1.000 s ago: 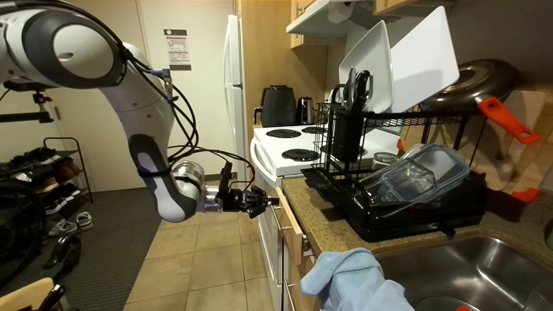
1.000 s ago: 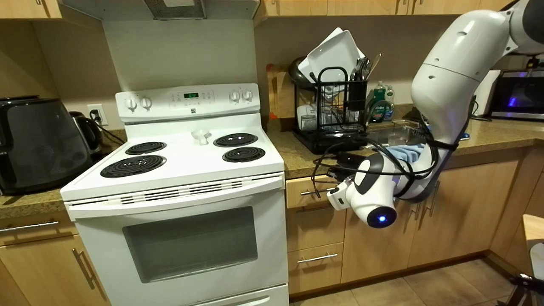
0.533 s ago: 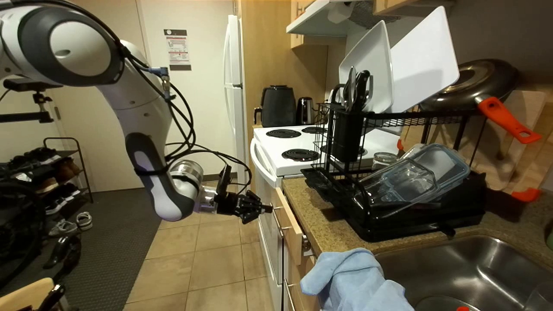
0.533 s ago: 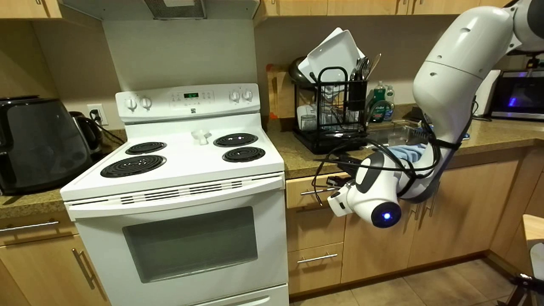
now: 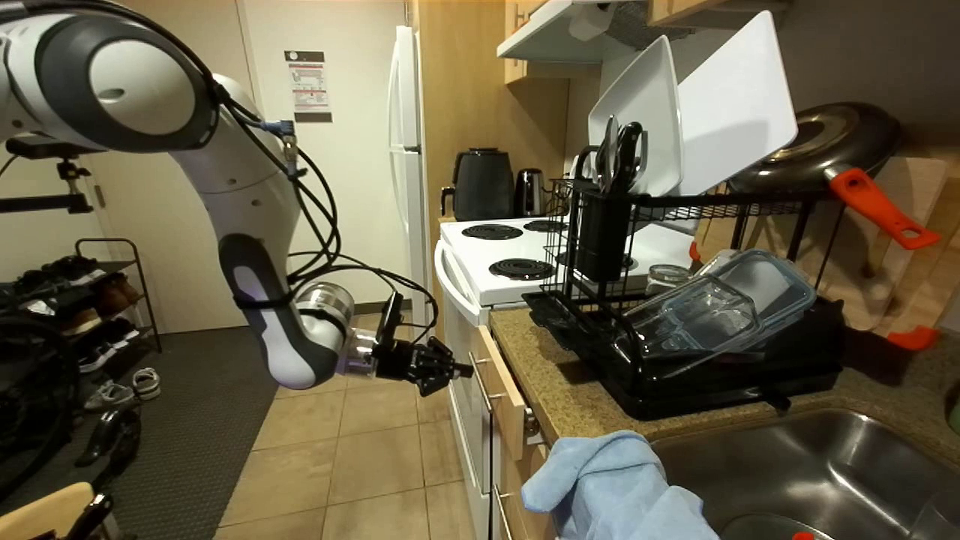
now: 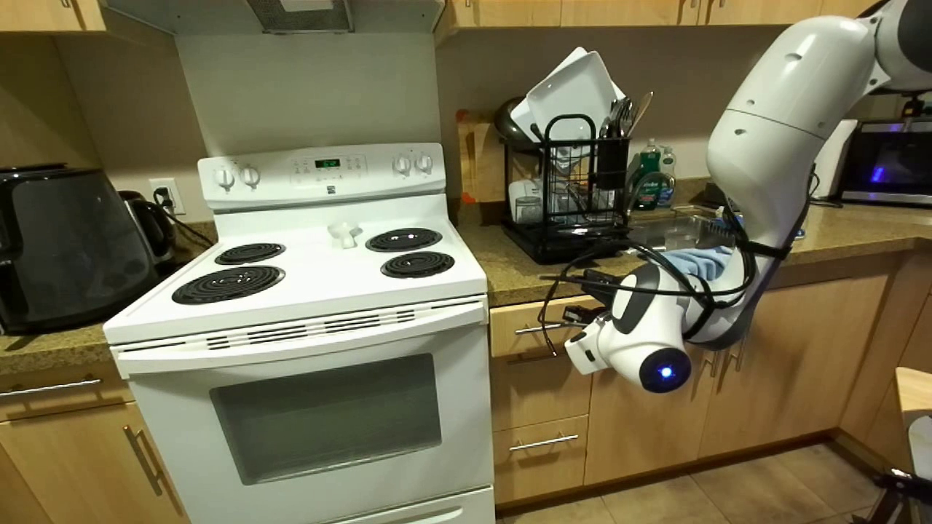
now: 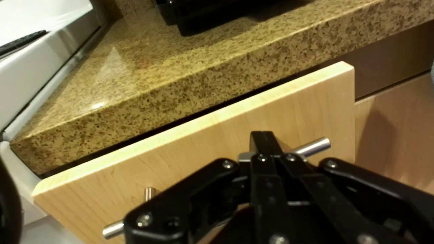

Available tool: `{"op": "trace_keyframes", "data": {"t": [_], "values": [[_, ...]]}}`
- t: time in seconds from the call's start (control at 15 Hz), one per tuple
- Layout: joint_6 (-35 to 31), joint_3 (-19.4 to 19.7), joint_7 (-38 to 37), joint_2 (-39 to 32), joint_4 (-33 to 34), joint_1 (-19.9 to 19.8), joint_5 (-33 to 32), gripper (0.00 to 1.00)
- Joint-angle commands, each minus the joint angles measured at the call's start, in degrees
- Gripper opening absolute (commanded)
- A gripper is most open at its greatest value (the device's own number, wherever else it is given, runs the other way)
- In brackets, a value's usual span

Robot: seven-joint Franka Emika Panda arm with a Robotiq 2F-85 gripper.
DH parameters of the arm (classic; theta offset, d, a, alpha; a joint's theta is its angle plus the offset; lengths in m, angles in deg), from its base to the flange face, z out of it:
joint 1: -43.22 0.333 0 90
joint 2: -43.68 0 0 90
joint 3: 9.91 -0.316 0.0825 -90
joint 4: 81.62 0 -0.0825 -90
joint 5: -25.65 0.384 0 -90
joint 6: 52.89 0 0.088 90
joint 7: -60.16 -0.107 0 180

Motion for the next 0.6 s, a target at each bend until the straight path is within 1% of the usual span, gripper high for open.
{"op": "trace_keyframes", "data": {"t": [0.0,0.53], "values": [[-0.5,0.4,-1.6,0.1,-0.7,-0.2,0.6,0.00],[-0.2,0.6,-1.8,-1.7,-0.2,-0.2,0.7,0.00]]}}
